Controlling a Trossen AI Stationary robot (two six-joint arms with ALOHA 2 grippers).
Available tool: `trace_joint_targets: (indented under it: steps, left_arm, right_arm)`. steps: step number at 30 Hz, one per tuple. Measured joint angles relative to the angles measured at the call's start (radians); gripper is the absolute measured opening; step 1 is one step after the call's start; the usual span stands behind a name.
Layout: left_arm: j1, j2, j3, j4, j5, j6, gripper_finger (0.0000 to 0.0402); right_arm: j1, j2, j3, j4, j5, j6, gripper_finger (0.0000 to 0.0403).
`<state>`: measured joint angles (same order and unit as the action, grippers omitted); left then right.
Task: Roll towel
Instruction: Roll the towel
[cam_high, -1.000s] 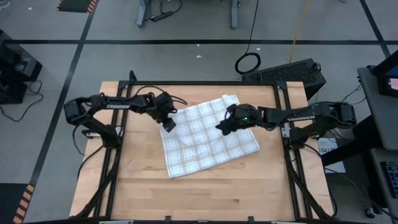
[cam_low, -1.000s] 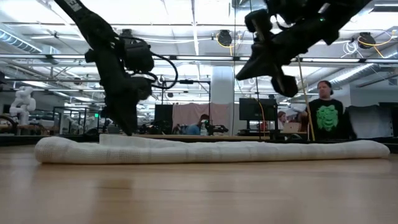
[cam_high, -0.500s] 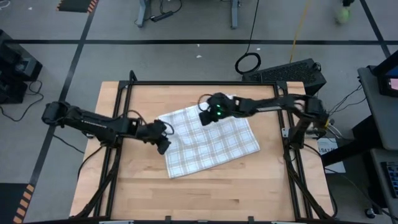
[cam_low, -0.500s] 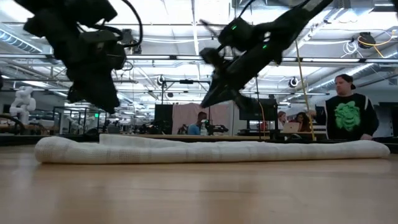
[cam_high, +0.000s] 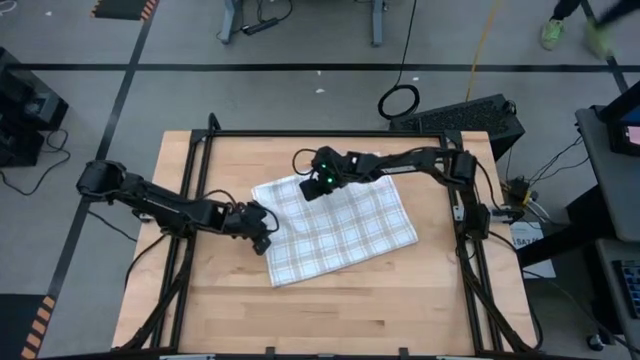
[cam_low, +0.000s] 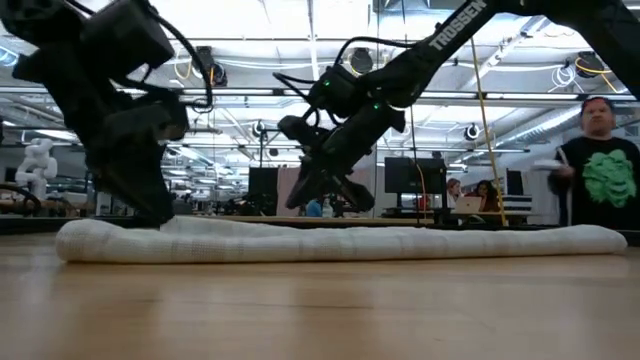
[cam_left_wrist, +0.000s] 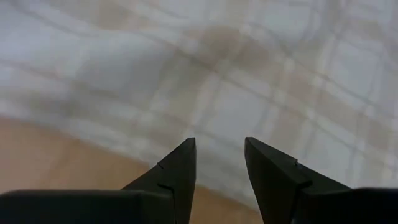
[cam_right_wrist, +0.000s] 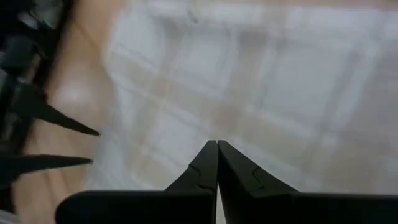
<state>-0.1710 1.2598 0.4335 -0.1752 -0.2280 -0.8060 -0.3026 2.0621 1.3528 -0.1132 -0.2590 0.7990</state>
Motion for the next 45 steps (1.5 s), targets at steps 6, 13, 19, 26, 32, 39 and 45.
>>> trace_joint_targets:
  steps: [6,13,19,26,32,39,45]
  left_arm:
    - [0.000,0.082,0.000,-0.007,0.088,-0.020,0.0143]
    - [-0.012,0.058,0.008,-0.077,0.157,-0.027,0.0143]
    - [-0.016,-0.001,0.038,-0.168,0.202,-0.068,0.0143]
    - [-0.024,-0.065,0.106,-0.142,0.177,-0.042,0.0143]
    - [-0.052,-0.004,0.087,-0.077,0.160,0.008,0.0143]
    - [-0.063,0.082,0.082,-0.054,0.203,0.000,0.0143]
    - [-0.083,0.084,0.082,-0.042,0.233,-0.027,0.0143]
  right_arm:
    - [0.001,-0.002,-0.003,-0.088,0.048,-0.011,0.0000]
    - [0.001,-0.002,-0.002,-0.164,0.057,-0.049,0.0000]
    - [0.000,-0.002,-0.002,-0.233,0.106,-0.055,0.0000]
    - [0.000,-0.002,-0.002,-0.249,0.102,-0.059,0.0000]
    - [0.026,-0.002,-0.002,-0.132,0.047,-0.100,0.0000]
    - [0.034,0.005,-0.002,-0.157,0.097,-0.112,0.0000]
    - [0.016,0.035,0.000,-0.197,0.081,-0.098,0.0000]
